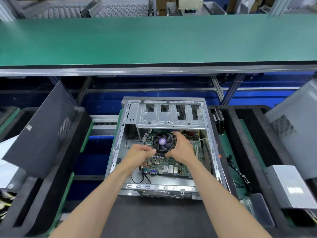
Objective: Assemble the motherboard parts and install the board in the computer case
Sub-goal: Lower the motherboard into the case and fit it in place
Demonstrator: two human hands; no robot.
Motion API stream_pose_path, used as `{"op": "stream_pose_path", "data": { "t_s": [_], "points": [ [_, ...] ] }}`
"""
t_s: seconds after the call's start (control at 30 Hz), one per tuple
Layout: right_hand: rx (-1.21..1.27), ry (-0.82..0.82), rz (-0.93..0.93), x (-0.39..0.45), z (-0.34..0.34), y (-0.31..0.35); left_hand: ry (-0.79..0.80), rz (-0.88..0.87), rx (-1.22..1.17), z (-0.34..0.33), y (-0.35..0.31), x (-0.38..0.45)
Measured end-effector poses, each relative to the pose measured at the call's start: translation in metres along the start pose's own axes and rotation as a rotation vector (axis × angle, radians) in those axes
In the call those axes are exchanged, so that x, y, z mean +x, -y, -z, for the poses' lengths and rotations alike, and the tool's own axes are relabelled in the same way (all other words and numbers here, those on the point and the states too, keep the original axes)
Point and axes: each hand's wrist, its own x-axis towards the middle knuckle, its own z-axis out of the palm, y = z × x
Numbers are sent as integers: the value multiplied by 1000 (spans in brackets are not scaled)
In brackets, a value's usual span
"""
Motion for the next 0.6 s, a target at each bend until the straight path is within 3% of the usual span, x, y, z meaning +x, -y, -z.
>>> {"op": "stream_pose_path", "data": {
  "t_s": [0.3, 0.6],
  "points": [
    [-50, 36, 1, -1, -2, 0, -235, 97, 154, 3, 8, 7],
    [-52, 38, -3, 0, -1, 0, -145, 179, 208, 5, 9, 12]
  ]
}}
